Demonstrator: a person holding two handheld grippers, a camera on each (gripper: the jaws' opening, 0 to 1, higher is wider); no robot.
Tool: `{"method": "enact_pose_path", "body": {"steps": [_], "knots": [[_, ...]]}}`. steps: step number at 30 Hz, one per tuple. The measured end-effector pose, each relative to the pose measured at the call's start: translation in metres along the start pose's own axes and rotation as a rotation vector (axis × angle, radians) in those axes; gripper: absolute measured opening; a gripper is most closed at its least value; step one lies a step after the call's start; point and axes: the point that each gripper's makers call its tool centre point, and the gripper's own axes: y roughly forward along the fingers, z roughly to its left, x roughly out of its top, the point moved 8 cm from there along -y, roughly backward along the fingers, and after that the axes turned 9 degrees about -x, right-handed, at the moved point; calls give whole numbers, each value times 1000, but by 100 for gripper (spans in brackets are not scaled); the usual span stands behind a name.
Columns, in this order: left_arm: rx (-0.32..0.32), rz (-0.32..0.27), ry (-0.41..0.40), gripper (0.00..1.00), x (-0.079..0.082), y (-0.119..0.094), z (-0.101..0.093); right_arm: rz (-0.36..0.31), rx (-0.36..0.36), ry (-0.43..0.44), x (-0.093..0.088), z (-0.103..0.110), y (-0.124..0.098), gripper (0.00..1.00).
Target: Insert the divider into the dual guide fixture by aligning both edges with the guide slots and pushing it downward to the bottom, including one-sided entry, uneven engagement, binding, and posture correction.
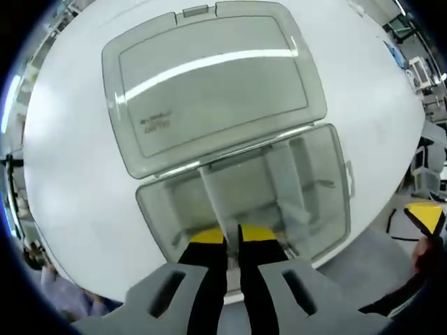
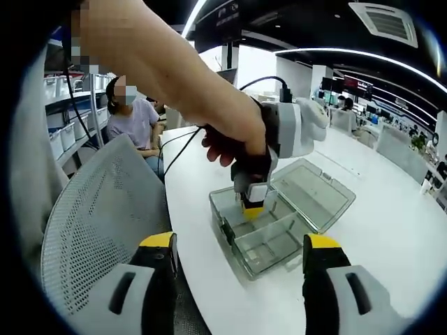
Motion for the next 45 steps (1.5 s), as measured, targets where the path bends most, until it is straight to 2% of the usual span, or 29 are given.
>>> {"method": "enact_pose_path", "body": {"steps": [7,19,22,38,39,45], "knots": [[24,20,26,2,0,-2,-5,12,9,-11,-1,2,1,71],[20,36,20,2,1,-8,-5,22,11,-15,-1,3,2,71],[2,30,-13,2,0,-9,-2,20,9,-12,-2,3,2,71],[1,26,-11,2,1,-20,-4,15,18,-19,0,4,2,71],[10,43,11,2,1,-21,-3,16,19,-20,0,4,2,71],[2,31,-11,2,0,-22,-2,13,19,-19,0,5,2,71]]}}
